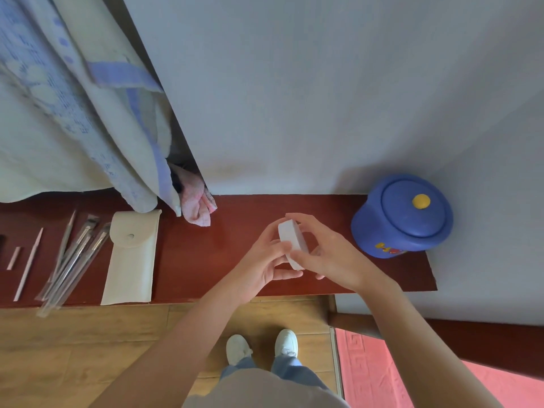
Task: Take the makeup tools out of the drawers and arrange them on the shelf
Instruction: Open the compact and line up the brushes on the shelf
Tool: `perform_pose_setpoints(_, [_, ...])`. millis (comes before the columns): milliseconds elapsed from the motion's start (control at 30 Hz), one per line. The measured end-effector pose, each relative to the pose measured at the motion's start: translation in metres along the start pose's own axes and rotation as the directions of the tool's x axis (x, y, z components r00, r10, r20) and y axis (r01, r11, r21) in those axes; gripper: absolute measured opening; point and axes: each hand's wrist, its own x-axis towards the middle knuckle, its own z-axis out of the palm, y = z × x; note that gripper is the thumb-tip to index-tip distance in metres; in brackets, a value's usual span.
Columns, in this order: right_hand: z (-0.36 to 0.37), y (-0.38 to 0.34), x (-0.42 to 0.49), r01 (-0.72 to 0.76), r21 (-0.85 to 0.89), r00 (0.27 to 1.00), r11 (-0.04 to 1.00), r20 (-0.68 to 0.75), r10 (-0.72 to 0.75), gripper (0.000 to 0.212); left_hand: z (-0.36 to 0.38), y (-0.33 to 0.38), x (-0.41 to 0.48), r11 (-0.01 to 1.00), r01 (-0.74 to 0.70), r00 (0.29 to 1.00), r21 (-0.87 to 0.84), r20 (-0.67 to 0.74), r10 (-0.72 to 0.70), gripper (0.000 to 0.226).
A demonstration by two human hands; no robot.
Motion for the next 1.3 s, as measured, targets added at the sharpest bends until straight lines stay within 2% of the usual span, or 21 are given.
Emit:
perform_pose_setpoints(67, [0.001,-0.003,0.0,-0.013,-0.069,1.0,0.998,-0.006,0.013,0.057,0.001,-0.001,0.0,1.0,-0.006,1.0,0.029,-0.025,0.007,0.061])
perform_pose_setpoints(200, [0.003,-0.012,0.0,-0.035,-0.081,0.999,0.996,0.007,0.035,0.055,0.005,-0.001,-0.001,0.997,-0.026,0.998,0.074,-0.062,0.031,0.076])
perform_pose_setpoints(267, [0.003,-0.01,0.001,-0.01,-0.046,1.0,0.999,0.006,0.01,0.056,0.004,0.001,-0.002,0.998,-0.049,0.997,0.05,-0.061,0.052,0.082])
perform_pose_setpoints(367, [0.005,-0.005,0.002,0.024,0.134,1.0,0.991,-0.01,-0.023,0.05,0.0,0.005,-0.002,0.995,-0.104,0.995,0.01,-0.007,0.104,0.071])
perform_pose_setpoints(400, [0.007,-0.004,0.003,0.025,0.185,0.999,0.982,-0.034,-0.019,0.047,0.0,0.005,-0.002,0.993,-0.113,0.993,0.014,0.014,0.113,0.073])
perform_pose_setpoints(500, [0.012,0.002,0.009,0.014,0.172,0.991,0.985,-0.134,0.01,0.037,0.003,0.005,0.0,0.993,-0.121,0.992,-0.016,0.02,0.121,0.082])
perform_pose_setpoints(600, [0.015,0.006,0.011,0.011,0.123,0.991,0.992,-0.133,0.005,0.04,0.006,0.009,0.004,0.973,-0.047,0.999,-0.224,-0.032,0.04,0.059])
perform_pose_setpoints(767, [0.014,0.003,0.008,0.058,0.108,0.995,0.992,-0.09,-0.048,0.043,0.002,0.009,0.007,0.977,0.096,0.995,-0.189,-0.002,-0.098,0.053])
perform_pose_setpoints(833, [0.012,0.001,0.006,0.049,0.121,0.996,0.991,-0.083,-0.039,0.04,-0.001,0.006,0.008,0.975,0.091,0.996,-0.202,0.012,-0.091,0.049])
perform_pose_setpoints(933, [0.012,-0.002,0.007,0.04,0.044,0.995,0.998,-0.094,-0.035,0.037,-0.002,0.005,0.006,0.983,0.072,0.997,-0.169,0.007,-0.072,0.046])
perform_pose_setpoints(1000, [0.014,-0.001,0.007,0.053,-0.022,0.994,0.998,-0.096,-0.055,0.037,-0.001,0.003,0.006,0.991,0.068,0.998,-0.113,0.002,-0.068,0.051])
perform_pose_setpoints(1100, [0.015,-0.002,0.007,0.064,-0.034,0.994,0.997,-0.086,-0.067,0.039,-0.002,0.004,0.005,0.997,0.045,0.998,-0.055,-0.038,-0.047,0.065])
perform_pose_setpoints(1233, [0.018,-0.006,0.007,0.067,-0.092,0.995,0.993,-0.066,-0.073,0.045,-0.005,0.003,0.003,0.999,0.031,0.998,-0.037,-0.048,-0.032,0.089])
perform_pose_setpoints(1300, [0.019,-0.008,0.007,0.065,-0.137,0.997,0.988,-0.042,-0.072,0.048,-0.007,0.002,0.002,0.998,0.027,0.998,-0.051,-0.053,-0.029,0.089])
